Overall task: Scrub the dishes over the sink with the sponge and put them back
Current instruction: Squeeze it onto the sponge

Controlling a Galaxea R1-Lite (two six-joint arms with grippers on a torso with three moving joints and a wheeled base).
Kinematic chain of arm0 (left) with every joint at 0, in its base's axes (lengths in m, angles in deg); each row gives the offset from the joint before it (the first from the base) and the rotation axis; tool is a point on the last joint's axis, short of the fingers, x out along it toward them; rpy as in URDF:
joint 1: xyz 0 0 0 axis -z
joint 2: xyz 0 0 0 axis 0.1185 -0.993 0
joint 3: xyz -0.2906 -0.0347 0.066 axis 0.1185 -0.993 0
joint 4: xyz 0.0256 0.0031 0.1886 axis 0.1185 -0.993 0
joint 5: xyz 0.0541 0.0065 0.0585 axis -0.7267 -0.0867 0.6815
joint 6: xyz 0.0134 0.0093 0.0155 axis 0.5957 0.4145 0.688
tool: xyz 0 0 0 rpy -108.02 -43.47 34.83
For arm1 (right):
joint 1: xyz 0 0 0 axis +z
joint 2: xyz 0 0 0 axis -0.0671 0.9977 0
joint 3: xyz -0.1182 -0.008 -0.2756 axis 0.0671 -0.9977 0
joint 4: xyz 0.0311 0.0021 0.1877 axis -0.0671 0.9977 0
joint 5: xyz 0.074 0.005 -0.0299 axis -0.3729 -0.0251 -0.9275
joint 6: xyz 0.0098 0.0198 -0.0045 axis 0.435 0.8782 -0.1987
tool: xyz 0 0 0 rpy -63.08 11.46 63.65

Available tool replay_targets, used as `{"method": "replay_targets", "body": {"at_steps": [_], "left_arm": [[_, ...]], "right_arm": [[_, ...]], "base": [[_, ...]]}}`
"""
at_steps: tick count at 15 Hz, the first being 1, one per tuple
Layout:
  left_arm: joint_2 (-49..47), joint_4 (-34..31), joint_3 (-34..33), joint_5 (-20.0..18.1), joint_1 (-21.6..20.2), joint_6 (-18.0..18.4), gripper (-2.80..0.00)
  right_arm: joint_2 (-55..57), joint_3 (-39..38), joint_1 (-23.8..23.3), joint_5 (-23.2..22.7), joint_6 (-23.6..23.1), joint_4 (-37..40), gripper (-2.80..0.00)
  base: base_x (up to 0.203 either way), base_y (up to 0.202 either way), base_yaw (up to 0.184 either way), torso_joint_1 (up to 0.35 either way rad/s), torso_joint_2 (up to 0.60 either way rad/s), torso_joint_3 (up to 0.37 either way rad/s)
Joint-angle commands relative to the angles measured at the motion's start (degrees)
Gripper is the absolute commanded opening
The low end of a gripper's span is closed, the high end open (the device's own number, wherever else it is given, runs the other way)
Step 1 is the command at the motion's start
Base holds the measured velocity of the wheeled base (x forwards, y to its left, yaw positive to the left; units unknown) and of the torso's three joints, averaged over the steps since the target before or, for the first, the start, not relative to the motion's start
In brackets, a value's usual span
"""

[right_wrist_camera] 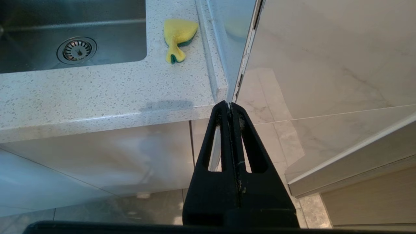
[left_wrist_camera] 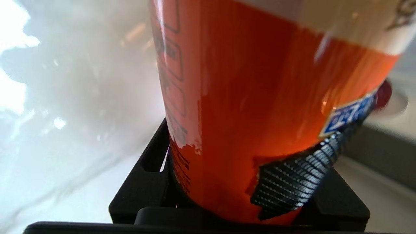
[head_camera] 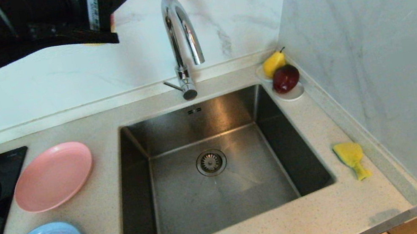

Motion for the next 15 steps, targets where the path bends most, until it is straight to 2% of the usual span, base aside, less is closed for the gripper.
{"method": "replay_targets", "body": {"at_steps": [1, 4, 9, 15], "left_arm": [[-5.34, 2.64, 3.92, 2.55, 2.25, 0.38, -2.80], [-8.86, 3.41, 10.99, 5.32, 4.07, 0.42, -2.80], [-13.10, 3.96, 13.31, 7.51, 9.54, 3.55, -2.80], [-17.92, 4.43, 15.71, 10.55, 13.59, 3.77, -2.80]], "right_arm": [[-0.02, -0.01, 0.05, 0.00, 0.00, -0.01, -2.80], [-0.02, -0.01, 0.01, -0.02, 0.00, -0.01, -2.80], [-0.02, 0.05, -0.04, -0.02, 0.00, -0.01, -2.80], [-0.02, -0.01, 0.05, -0.02, 0.00, -0.01, -2.80]], "base": [[0.000, 0.000, 0.000, 0.000, 0.00, 0.000], [0.000, 0.000, 0.000, 0.000, 0.00, 0.000], [0.000, 0.000, 0.000, 0.000, 0.00, 0.000], [0.000, 0.000, 0.000, 0.000, 0.00, 0.000]]}}
